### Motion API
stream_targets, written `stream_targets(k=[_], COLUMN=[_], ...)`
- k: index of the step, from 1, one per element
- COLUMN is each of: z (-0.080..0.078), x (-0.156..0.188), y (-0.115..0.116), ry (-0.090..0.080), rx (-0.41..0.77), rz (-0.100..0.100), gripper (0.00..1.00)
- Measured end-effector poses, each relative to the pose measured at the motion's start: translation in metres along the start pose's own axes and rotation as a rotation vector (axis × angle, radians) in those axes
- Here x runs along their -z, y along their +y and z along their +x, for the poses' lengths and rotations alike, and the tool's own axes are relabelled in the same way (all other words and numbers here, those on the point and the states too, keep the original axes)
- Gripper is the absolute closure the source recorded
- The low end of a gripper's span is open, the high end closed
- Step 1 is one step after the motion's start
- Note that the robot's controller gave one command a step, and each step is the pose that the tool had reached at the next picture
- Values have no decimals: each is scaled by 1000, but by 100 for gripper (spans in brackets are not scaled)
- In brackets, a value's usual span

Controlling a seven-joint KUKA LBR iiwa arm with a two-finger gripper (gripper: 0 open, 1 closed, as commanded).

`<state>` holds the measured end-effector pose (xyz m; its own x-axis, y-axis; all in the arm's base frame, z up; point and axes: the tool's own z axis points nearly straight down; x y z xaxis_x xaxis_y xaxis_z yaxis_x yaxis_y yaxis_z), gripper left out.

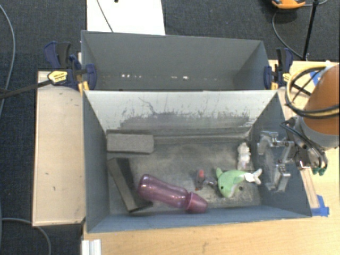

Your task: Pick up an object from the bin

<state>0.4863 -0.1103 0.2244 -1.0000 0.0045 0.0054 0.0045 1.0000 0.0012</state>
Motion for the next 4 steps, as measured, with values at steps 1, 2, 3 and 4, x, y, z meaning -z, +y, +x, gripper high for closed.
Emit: stream_targets(k=[1,2,3,4], z=[-1,-5,-12,-12], x=[4,-36,-154,-154], y=[1,12,14,14], ry=[-8,-15,-10,-10], rx=[4,21,110,110], rz=[2,3,2,2], gripper=[0,0,100,100])
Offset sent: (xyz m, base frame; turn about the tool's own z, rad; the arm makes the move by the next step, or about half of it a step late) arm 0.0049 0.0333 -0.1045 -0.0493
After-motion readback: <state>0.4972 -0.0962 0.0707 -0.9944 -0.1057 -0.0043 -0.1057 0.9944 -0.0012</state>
